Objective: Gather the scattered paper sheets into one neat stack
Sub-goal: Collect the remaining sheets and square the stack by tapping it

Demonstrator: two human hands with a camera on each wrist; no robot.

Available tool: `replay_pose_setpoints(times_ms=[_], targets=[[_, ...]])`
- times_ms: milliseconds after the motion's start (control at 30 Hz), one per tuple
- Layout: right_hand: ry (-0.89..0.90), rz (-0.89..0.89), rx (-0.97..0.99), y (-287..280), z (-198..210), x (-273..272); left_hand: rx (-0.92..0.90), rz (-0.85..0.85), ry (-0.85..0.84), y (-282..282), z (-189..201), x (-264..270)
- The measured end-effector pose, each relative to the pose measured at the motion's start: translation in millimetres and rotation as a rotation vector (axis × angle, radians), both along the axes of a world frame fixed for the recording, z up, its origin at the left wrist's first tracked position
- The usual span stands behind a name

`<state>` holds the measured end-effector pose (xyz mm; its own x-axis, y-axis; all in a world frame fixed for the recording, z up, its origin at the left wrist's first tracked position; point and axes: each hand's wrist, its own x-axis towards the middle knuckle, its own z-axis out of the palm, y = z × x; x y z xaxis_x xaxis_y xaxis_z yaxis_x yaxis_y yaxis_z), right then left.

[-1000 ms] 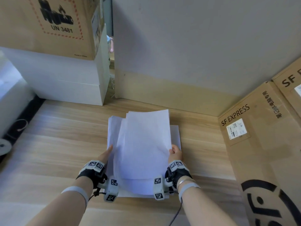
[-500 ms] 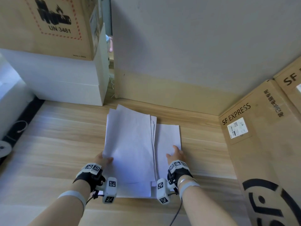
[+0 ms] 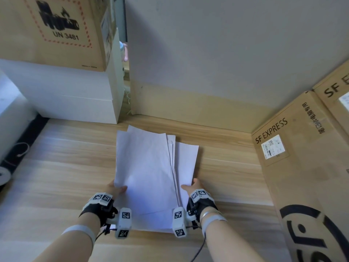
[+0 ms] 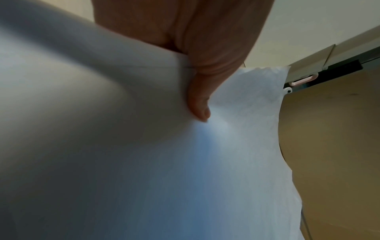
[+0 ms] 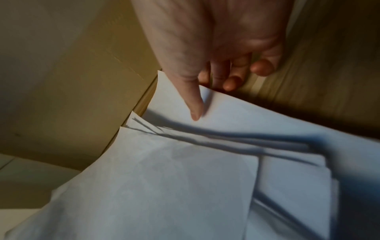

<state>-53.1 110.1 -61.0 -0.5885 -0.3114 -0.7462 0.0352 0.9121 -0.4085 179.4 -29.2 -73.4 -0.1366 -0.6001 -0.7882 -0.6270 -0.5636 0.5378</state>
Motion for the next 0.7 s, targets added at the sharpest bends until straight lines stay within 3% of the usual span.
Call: replay_pose_setpoints(times_ms=[133, 433, 700], targets=[[-0.04, 0.043, 0.003, 0.2, -0.8, 6.6, 0.008, -0.014, -0.003, 0.2, -0.9, 1.5], [0.278, -0.426, -0.215, 26.9, 19.7, -45.6, 0.019, -0.064, -0.045, -2.5, 3.5, 0.8], [0.523, -0.673, -0.278, 44.6, 40.7, -100.7, 0.015, -0.099, -0.067, -6.5, 0.1, -0.1]])
